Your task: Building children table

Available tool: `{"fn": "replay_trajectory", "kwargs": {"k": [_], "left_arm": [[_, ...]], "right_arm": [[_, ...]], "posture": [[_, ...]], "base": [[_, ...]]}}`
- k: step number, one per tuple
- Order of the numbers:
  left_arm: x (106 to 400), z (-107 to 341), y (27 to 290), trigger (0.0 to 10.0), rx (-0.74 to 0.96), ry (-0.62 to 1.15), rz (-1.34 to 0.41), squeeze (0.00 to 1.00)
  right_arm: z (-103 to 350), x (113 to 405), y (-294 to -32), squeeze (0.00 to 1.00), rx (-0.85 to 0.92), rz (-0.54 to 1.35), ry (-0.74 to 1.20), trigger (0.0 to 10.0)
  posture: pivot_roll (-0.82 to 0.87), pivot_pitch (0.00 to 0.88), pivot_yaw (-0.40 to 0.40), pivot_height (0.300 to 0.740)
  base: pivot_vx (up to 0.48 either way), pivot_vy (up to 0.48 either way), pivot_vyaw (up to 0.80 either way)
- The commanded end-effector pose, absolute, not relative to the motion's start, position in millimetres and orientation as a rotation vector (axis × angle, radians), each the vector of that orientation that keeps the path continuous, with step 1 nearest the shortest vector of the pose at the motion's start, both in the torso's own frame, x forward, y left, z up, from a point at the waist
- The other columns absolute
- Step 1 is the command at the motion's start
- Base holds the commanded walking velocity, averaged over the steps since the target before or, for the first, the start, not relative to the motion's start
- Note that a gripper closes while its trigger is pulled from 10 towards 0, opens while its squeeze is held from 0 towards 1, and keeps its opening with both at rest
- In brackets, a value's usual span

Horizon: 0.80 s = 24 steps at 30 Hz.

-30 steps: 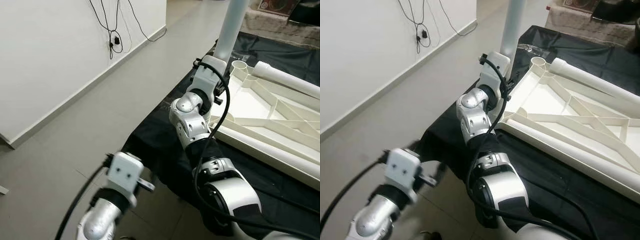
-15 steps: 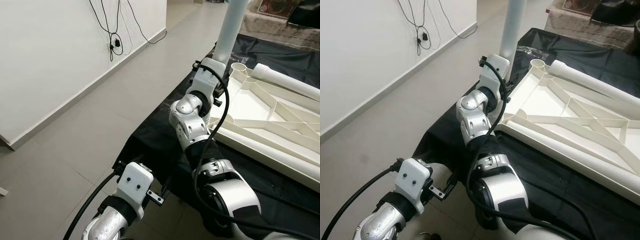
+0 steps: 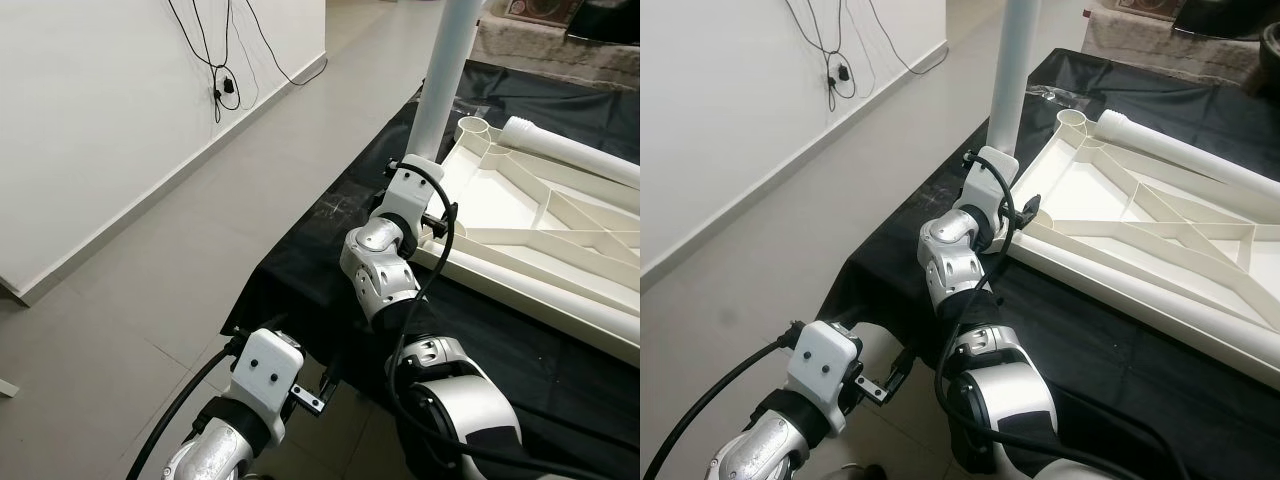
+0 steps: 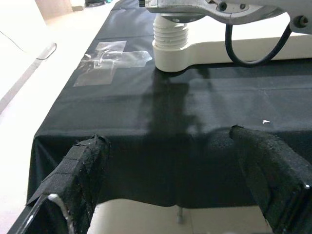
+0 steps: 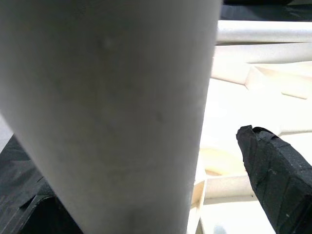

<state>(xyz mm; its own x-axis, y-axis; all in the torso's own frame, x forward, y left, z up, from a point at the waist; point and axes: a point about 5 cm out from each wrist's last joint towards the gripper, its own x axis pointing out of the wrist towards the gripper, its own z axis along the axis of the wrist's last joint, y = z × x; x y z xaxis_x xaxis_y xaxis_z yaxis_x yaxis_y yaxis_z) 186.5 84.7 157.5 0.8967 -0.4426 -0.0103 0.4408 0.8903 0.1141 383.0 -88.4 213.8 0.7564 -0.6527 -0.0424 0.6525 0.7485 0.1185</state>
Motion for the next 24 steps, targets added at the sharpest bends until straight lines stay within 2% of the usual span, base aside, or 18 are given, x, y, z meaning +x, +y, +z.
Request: {"fn": "replay_trajectory", "kwargs": {"k": [1, 2, 19, 24], "left_arm": [[185.0, 152.5, 86.0, 10.0, 0.123, 0.001, -0.456, 0.0], [185.2, 151.4, 86.4, 10.0, 0.125, 0.004, -0.455, 0.0], [190.9, 148.5, 90.9, 10.0, 0.136, 0.007, -0.438, 0.0], [192.2, 146.7, 91.7, 10.0, 0.139, 0.007, -0.431, 0.0]], "right_arm": [[205.5, 380.4, -92.6, 0.68, 0.146, -0.744, 0.018, 10.0], [206.4, 381.0, -90.7, 0.0, 0.16, -0.706, 0.007, 10.0], [199.9, 371.2, -82.9, 0.0, 0.169, -0.466, -0.02, 10.0], [195.6, 367.3, -84.3, 0.0, 0.17, -0.448, -0.023, 10.0]], "posture": [[0.1, 0.175, 0.03, 0.74], [0.1, 0.172, 0.03, 0.74], [0.09, 0.154, 0.029, 0.74], [0.09, 0.151, 0.028, 0.74]], "base": [[0.0, 0.0, 0.0], [0.0, 0.0, 0.0], [0.0, 0.0, 0.0], [0.0, 0.0, 0.0]]}}
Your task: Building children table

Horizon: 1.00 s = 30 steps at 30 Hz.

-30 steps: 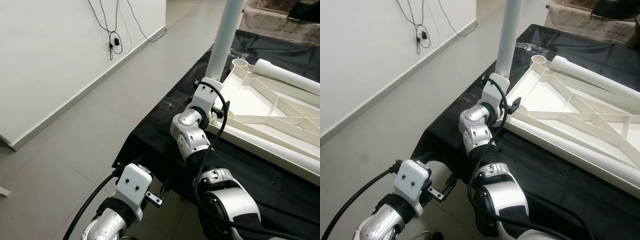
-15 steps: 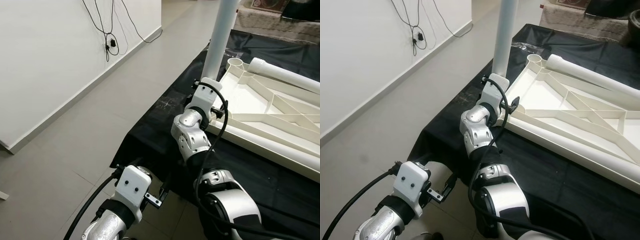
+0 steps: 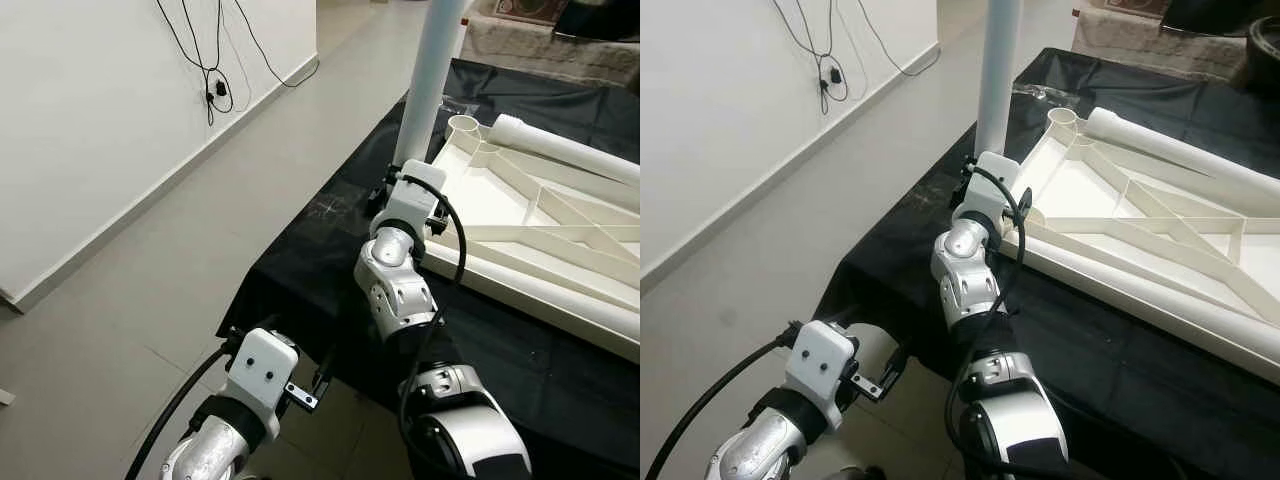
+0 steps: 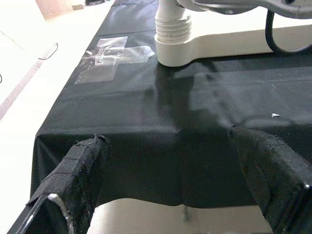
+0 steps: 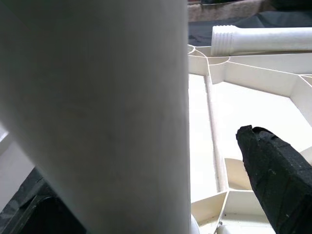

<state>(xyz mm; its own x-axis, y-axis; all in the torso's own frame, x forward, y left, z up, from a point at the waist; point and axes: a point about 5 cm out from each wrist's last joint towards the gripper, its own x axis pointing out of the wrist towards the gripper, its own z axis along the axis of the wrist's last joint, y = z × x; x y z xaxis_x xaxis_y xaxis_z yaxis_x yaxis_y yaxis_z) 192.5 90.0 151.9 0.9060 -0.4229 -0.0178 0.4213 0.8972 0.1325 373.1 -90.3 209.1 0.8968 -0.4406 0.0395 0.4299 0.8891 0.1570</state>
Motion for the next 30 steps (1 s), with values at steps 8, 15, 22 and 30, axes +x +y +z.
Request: {"fn": "replay_trajectory", "kwargs": {"k": [8, 15, 22, 30], "left_arm": [[193.0, 146.8, 92.8, 10.0, 0.139, 0.001, -0.424, 0.0], [193.0, 146.8, 92.8, 10.0, 0.139, 0.001, -0.424, 0.0], [193.3, 145.7, 95.3, 10.0, 0.142, 0.0, -0.422, 0.0], [195.1, 144.5, 96.5, 10.0, 0.146, -0.004, -0.417, 0.0]], "right_arm": [[197.3, 361.3, -84.9, 0.0, 0.159, -0.374, -0.035, 10.0], [197.3, 361.3, -84.9, 0.0, 0.159, -0.374, -0.035, 10.0], [189.3, 353.4, -82.5, 0.0, 0.141, -0.281, -0.014, 10.0], [180.1, 345.6, -80.5, 1.0, 0.122, -0.172, 0.017, 10.0]], "posture": [[0.09, 0.148, 0.031, 0.74], [0.09, 0.148, 0.031, 0.74], [0.08, 0.142, 0.028, 0.74], [0.08, 0.133, 0.029, 0.74]], "base": [[0.0, 0.0, 0.0], [0.0, 0.0, 0.0], [0.0, 0.0, 0.0], [0.0, 0.0, 0.0]]}}
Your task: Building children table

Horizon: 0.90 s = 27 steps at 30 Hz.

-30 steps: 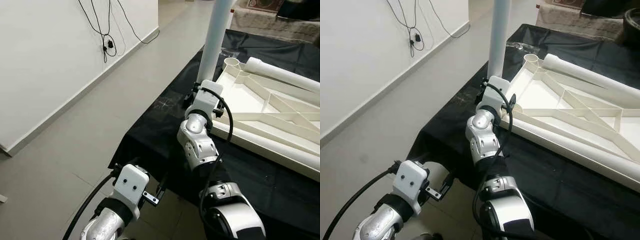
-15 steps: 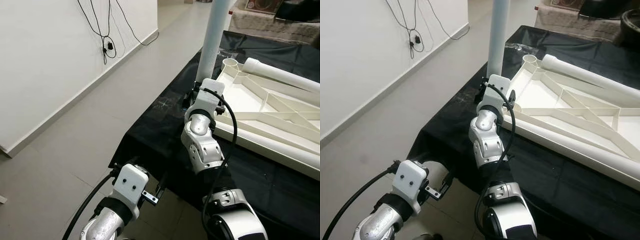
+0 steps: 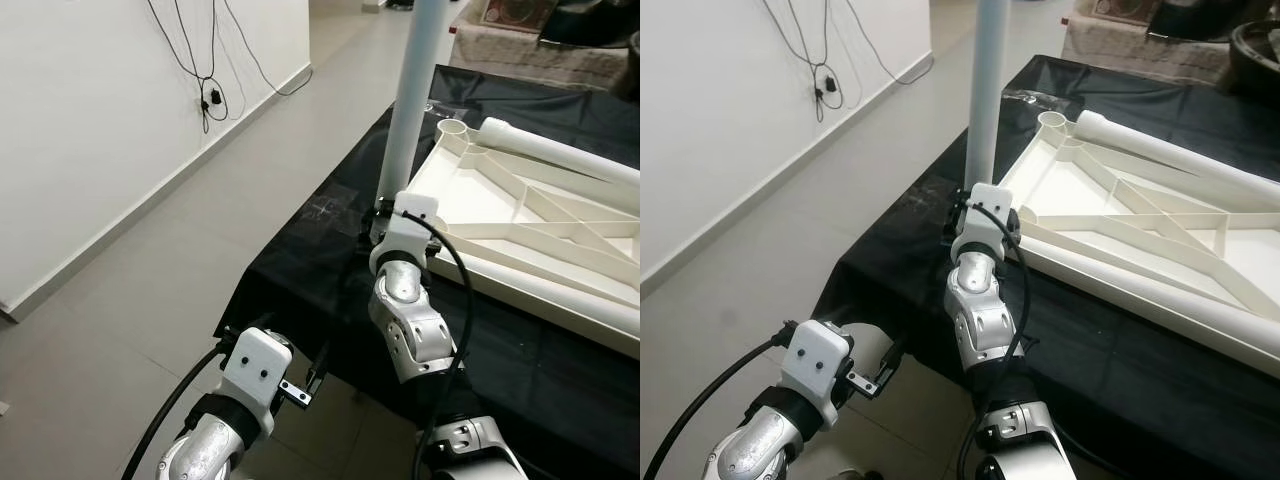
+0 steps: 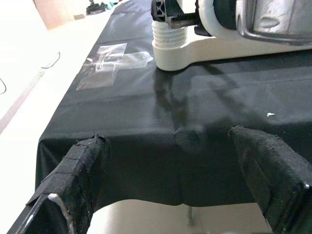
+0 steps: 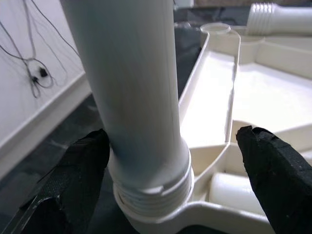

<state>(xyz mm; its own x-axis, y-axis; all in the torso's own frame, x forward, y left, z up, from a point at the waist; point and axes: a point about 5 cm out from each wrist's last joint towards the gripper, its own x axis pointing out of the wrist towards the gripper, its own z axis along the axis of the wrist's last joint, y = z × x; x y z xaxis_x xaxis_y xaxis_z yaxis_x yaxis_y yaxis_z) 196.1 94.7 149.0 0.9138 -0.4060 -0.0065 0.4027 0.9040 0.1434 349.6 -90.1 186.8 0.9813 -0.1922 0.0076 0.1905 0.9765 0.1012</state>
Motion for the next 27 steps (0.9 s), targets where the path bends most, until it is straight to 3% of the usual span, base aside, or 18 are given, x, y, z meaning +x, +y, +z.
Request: {"fn": "replay_trajectory", "kwargs": {"k": [1, 4, 5, 9, 14, 18, 27], "left_arm": [[195.6, 144.3, 96.3, 10.0, 0.146, -0.004, -0.417, 0.0], [195.9, 144.3, 96.2, 10.0, 0.145, -0.005, -0.417, 0.0], [196.1, 143.8, 96.2, 10.0, 0.146, -0.004, -0.416, 0.0], [196.5, 143.0, 96.8, 10.0, 0.147, -0.002, -0.415, 0.0], [196.6, 139.9, 101.0, 10.0, 0.153, -0.001, -0.384, 0.0], [195.8, 136.8, 108.1, 10.0, 0.175, 0.003, -0.325, 0.0], [190.0, 129.5, 119.1, 10.0, 0.172, 0.039, -0.236, 0.0]], "right_arm": [[178.3, 343.2, -78.4, 1.0, 0.13, -0.139, 0.024, 10.0], [177.5, 340.9, -77.3, 1.0, 0.135, -0.121, 0.025, 10.0], [176.5, 336.9, -76.8, 0.0, 0.134, -0.087, 0.021, 10.0], [172.0, 326.1, -81.2, 0.0, 0.111, -0.019, 0.019, 10.0], [154.8, 296.8, -107.0, 0.0, 0.039, 0.11, 0.022, 10.0], [153.3, 288.5, -111.4, 0.0, -0.011, 0.21, -0.031, 10.0], [141.4, 282.4, -116.2, 0.0, -0.012, 0.231, -0.02, 10.0]], "posture": [[0.08, 0.133, 0.029, 0.74], [0.08, 0.13, 0.03, 0.74], [0.08, 0.131, 0.028, 0.74], [0.07, 0.122, 0.03, 0.74], [0.06, 0.1, 0.033, 0.74], [0.06, 0.09, 0.034, 0.74], [0.06, 0.045, 0.033, 0.74]], "base": [[0.0, 0.0, 0.0], [0.0, 0.0, 0.0], [0.0, 0.0, 0.0], [0.0, 0.0, 0.0], [0.0, 0.0, 0.0], [0.0, 0.0, 0.0], [0.0, 0.0, -0.18]]}}
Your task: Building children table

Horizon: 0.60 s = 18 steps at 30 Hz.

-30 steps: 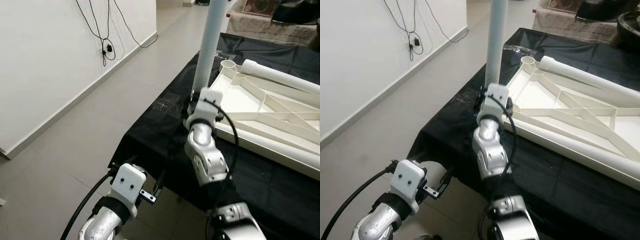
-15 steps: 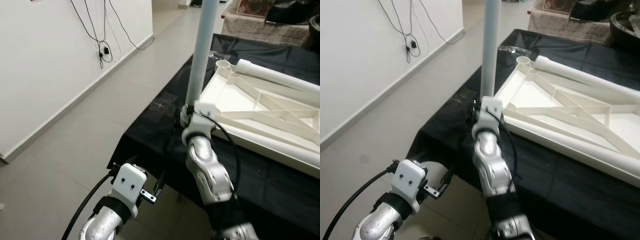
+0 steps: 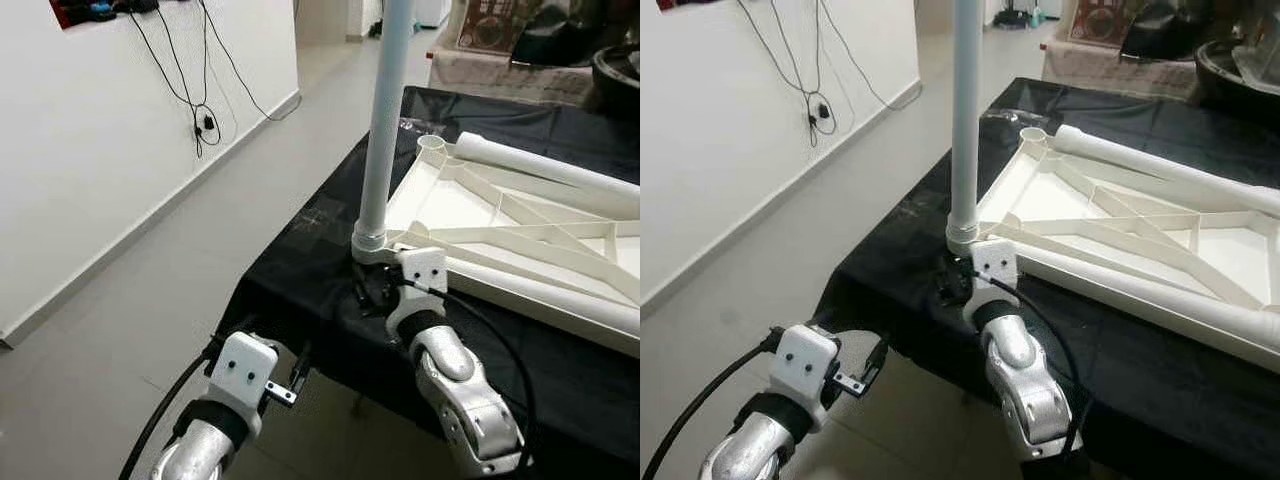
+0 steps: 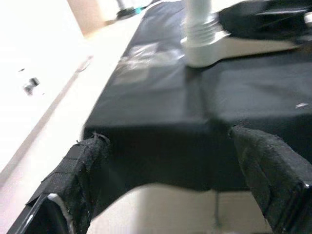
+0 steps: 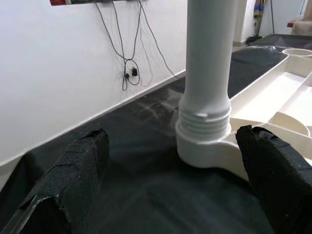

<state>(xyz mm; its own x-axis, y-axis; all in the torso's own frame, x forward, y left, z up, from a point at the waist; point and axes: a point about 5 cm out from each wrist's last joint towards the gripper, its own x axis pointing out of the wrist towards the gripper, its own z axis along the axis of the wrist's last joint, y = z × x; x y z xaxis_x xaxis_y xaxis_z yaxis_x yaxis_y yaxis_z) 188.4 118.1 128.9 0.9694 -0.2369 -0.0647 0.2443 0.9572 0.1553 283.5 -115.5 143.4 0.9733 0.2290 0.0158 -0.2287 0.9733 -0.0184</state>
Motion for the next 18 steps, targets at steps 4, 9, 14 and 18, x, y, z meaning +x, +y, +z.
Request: {"fn": "replay_trajectory", "kwargs": {"k": [4, 9, 14, 18], "left_arm": [[185.6, 121.4, 121.3, 10.0, 0.159, 0.072, -0.196, 0.0], [183.0, 112.9, 121.1, 10.0, 0.16, 0.1, -0.164, 0.0], [182.6, 110.1, 124.1, 10.0, 0.158, 0.11, -0.126, 0.0], [182.1, 106.0, 126.5, 10.0, 0.143, 0.122, -0.106, 0.0]], "right_arm": [[135.7, 279.6, -110.9, 0.0, 0.007, 0.244, -0.003, 10.0], [131.3, 278.0, -104.5, 0.0, -0.011, 0.291, 0.02, 10.0], [127.2, 277.0, -99.2, 0.0, -0.002, 0.366, 0.041, 10.0], [120.3, 274.7, -92.9, 0.0, 0.004, 0.422, 0.065, 10.0]], "posture": [[0.06, 0.014, 0.027, 0.74], [0.05, 0.0, 0.017, 0.74], [0.05, 0.0, 0.016, 0.74], [0.05, 0.0, 0.011, 0.74]], "base": [[0.0, 0.0, -0.79], [0.0, 0.0, -0.74], [0.0, 0.0, -0.22], [0.0, 0.0, 0.0]]}}
